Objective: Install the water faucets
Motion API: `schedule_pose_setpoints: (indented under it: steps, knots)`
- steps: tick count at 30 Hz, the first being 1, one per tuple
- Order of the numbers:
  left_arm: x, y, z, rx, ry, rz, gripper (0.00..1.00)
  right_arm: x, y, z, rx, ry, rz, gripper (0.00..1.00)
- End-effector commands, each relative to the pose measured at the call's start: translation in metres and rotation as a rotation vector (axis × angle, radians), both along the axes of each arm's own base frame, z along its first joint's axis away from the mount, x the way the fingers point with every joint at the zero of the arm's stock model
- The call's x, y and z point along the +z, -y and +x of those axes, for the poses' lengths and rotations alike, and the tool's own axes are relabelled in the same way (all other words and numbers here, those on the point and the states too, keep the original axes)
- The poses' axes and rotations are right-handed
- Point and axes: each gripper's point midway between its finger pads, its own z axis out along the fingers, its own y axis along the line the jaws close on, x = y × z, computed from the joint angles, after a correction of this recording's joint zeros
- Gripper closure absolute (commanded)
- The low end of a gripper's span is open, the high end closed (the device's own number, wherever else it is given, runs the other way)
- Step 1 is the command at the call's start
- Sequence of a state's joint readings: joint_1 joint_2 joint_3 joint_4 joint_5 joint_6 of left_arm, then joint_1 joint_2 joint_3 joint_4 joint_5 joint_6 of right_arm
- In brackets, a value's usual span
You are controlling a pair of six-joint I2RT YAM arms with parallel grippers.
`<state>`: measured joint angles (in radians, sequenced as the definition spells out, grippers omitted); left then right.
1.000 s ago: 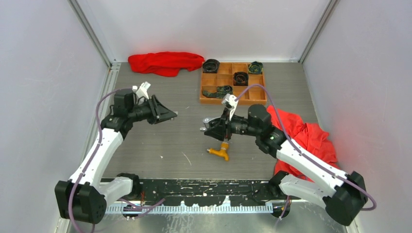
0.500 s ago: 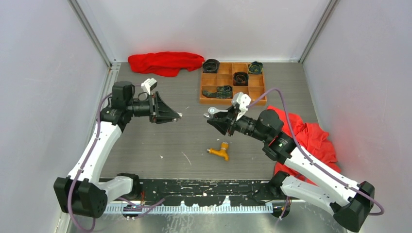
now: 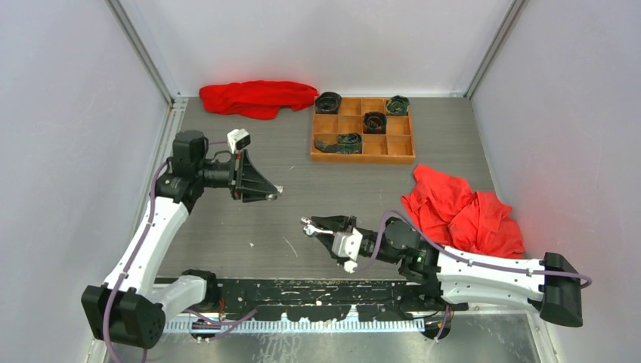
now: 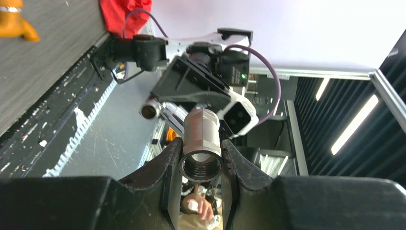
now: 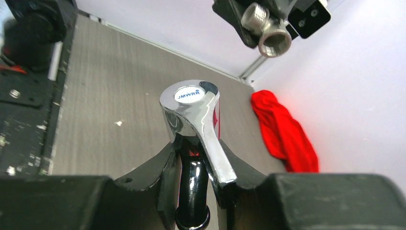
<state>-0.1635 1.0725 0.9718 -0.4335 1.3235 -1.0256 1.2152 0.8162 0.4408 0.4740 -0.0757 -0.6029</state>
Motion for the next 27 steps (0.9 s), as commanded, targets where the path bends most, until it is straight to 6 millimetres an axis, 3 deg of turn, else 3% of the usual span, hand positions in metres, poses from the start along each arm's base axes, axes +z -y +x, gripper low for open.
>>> schedule_pose_setpoints:
  steps: [1,8,12,17,27]
  knots:
    - [0.014,-0.001,-0.028,-0.109,0.027,-0.062,1.00,0.062,0.015,0.003,-0.060,0.314,0.158,0.99]
    - [-0.006,0.011,-0.042,-0.218,-0.010,-0.067,1.00,0.063,0.015,-0.005,-0.041,0.349,0.141,1.00]
    - [-0.013,0.020,-0.048,-0.265,0.006,-0.059,1.00,0.066,0.017,-0.014,-0.007,0.463,0.124,1.00]
    - [-0.013,0.023,-0.042,-0.264,0.007,-0.055,1.00,0.069,0.021,-0.017,-0.011,0.518,0.118,1.00]
    - [-0.009,0.022,-0.047,-0.297,0.024,-0.073,1.00,0.068,0.011,-0.021,-0.002,0.623,0.079,1.00]
